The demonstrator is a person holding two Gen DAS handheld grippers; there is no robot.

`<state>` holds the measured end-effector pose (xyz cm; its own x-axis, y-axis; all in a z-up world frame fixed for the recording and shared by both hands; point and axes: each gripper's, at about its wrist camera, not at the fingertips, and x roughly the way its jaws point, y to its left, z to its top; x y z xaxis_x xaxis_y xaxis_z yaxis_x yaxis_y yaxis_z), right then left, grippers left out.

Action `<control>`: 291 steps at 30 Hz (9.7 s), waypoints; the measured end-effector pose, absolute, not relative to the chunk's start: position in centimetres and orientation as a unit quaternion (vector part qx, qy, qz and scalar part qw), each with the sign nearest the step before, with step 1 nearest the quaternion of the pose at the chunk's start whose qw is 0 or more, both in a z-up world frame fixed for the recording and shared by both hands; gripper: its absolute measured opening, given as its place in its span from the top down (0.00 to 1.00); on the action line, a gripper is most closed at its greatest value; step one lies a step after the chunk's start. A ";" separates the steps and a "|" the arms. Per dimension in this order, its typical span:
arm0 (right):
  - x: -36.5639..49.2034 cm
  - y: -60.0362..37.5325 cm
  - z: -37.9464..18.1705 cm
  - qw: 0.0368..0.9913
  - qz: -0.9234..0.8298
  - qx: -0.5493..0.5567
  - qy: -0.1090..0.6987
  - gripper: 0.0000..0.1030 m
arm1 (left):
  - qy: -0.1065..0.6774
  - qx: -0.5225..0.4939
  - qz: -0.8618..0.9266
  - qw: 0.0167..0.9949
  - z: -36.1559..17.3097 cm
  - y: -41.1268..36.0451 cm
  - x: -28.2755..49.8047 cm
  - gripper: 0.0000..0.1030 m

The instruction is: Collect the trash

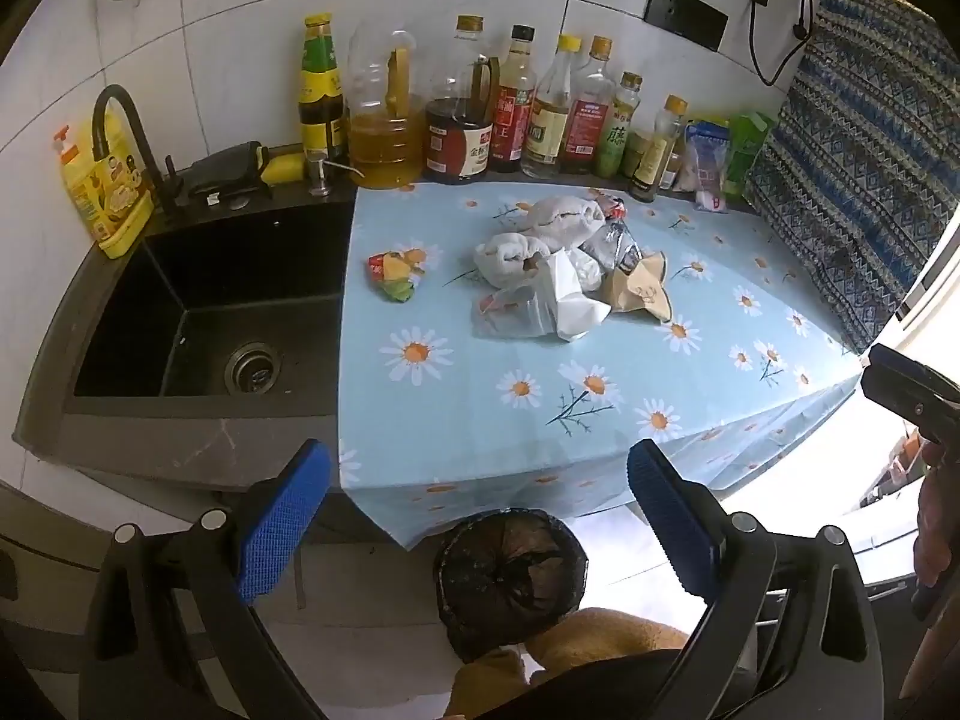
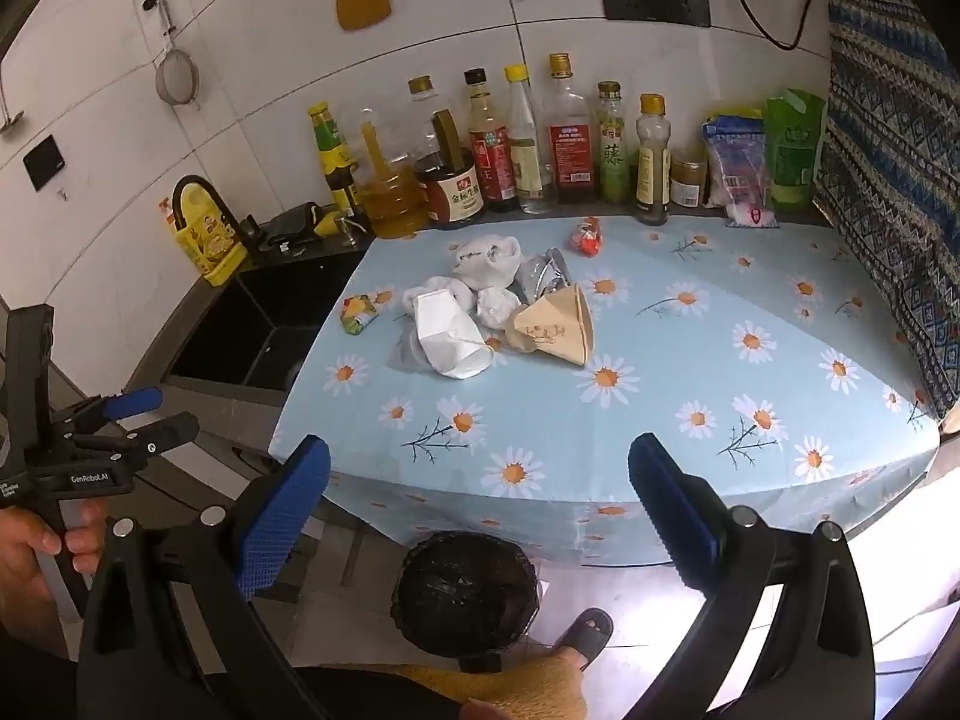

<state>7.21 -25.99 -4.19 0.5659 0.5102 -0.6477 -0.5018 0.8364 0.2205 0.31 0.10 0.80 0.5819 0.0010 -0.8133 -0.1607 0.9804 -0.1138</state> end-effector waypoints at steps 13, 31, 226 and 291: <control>8.5 -26.5 -3.8 0.889 0.277 0.001 0.365 0.04 | 0.457 -0.085 0.040 0.884 0.8 -0.7 2.2 0.07; 7.1 -25.8 -4.0 0.888 0.282 0.004 0.364 0.04 | 0.454 -0.088 0.046 0.886 0.9 -0.2 0.9 0.07; 19.6 -19.9 -16.6 0.782 0.380 -0.024 0.494 0.21 | 0.475 -0.072 0.023 0.877 -6.4 -1.8 9.4 0.24; 11.1 -16.8 -36.8 0.673 0.358 -0.026 0.646 0.13 | 0.699 -0.083 -0.078 0.706 -29.5 -1.3 2.4 0.16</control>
